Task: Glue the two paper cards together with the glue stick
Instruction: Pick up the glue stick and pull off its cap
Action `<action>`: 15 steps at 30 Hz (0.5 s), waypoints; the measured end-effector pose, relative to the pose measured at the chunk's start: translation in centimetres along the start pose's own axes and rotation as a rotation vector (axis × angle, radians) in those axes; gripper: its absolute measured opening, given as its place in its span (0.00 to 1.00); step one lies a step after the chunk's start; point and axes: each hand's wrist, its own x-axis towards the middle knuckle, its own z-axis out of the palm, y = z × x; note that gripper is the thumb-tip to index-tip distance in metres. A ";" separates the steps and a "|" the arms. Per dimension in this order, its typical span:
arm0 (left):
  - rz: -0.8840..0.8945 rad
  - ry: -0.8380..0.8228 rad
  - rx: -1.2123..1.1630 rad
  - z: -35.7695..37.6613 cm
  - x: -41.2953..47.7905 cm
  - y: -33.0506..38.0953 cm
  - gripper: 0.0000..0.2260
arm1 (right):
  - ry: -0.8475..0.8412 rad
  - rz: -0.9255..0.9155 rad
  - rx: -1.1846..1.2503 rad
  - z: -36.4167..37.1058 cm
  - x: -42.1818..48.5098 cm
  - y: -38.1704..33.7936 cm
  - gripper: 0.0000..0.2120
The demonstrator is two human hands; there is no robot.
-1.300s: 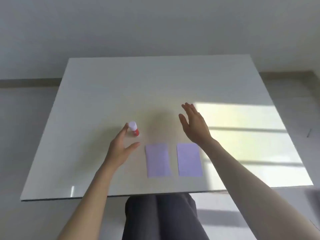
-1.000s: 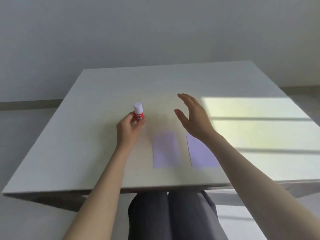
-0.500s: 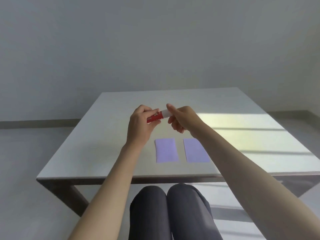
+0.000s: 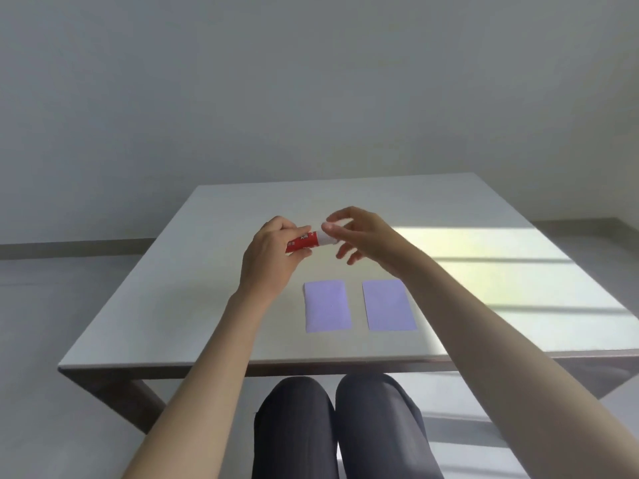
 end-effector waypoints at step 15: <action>-0.317 -0.061 -0.393 2.0 0.0 -1.0 0.09 | 0.330 0.168 -0.813 -7.5 2.9 11.3 0.22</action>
